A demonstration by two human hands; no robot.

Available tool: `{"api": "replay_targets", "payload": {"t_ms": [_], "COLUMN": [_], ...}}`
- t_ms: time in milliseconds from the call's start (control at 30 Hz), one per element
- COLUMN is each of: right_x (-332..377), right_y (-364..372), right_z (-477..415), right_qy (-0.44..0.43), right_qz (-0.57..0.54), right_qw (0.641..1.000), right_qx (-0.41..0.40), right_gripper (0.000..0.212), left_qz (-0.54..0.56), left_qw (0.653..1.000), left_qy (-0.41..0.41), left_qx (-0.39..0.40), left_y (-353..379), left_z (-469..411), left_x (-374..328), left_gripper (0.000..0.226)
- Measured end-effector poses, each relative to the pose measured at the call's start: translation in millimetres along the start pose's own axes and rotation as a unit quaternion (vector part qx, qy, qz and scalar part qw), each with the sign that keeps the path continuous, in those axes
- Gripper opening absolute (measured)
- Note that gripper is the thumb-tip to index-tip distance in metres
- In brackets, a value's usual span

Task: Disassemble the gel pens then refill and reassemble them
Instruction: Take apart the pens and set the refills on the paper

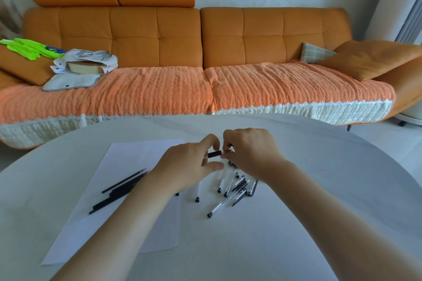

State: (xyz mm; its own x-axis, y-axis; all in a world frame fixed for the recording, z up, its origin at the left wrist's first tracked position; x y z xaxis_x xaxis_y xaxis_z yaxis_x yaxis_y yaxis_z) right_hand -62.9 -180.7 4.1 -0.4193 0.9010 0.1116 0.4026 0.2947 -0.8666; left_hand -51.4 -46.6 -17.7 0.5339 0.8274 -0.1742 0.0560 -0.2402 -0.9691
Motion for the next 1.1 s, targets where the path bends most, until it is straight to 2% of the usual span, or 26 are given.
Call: {"api": "replay_targets", "payload": {"t_ms": [67,200,267,400,467,633,700,833,933,1000,1067,1100], "right_x": [-2,-6,-9,-9,-16,-51,-64,-78,-72,-71,-72,-73], "right_y": [2,6,6,7,8,1,-2,-10,-8,-5,-4,-3], "right_z": [1,2,3,3,4,12,18,27,31,36,39,40], "right_qy": [0.003,-0.013,-0.010,-0.014,0.012,0.139,0.184,0.245,0.256,0.266,0.270,0.268], "right_qz": [-0.007,-0.008,-0.011,-0.010,0.006,0.027,0.038,0.013,-0.028,-0.053,-0.074,-0.088], "right_qw": [1.000,1.000,0.999,0.997,0.995,0.980,0.972,0.961,0.957,0.951,0.947,0.946], "right_qx": [0.021,0.026,0.038,0.077,0.098,0.136,0.142,0.125,0.133,0.148,0.158,0.160], "right_gripper": [0.018,0.015,0.012,0.021,0.021,0.025,0.026,0.024,0.024,0.025,0.026,0.027], "left_qz": [-0.003,-0.023,-0.015,-0.014,-0.028,-0.019,-0.014,0.077,0.194,0.286,0.313,0.299], "left_qw": [1.000,0.999,0.999,0.999,0.999,0.996,0.994,0.982,0.962,0.935,0.921,0.925], "left_qy": [-0.002,-0.031,-0.040,-0.032,-0.042,-0.090,-0.105,-0.156,-0.185,-0.207,-0.231,-0.236], "left_qx": [-0.007,0.019,0.015,0.013,0.009,0.014,-0.007,-0.075,-0.048,-0.011,0.000,-0.006], "left_y": [-2,-2,-1,-1,-4,-5,-7,-12,8,24,33,35], "left_z": [-1,-1,0,2,2,3,2,0,-5,-7,-10,-11], "left_x": [2,10,12,15,25,55,56,43,21,9,5,5], "left_gripper": [0.010,0.032,0.027,0.009,0.011,0.023,0.024,0.032,0.026,0.015,0.006,0.010]}}
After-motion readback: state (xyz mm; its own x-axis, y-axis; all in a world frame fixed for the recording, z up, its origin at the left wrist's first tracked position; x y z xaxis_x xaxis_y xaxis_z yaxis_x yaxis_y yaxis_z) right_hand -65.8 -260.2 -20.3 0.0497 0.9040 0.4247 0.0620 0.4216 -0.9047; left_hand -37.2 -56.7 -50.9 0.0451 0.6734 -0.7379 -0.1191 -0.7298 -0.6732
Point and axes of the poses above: each hand's wrist, its own z-axis away from the middle knuckle, its own y-axis out of the palm, x = y × z, the point moved 6 cm from there along -z, towards the middle knuckle, and after that the axes turned 6 degrees about -z, right-handed, at the moved point
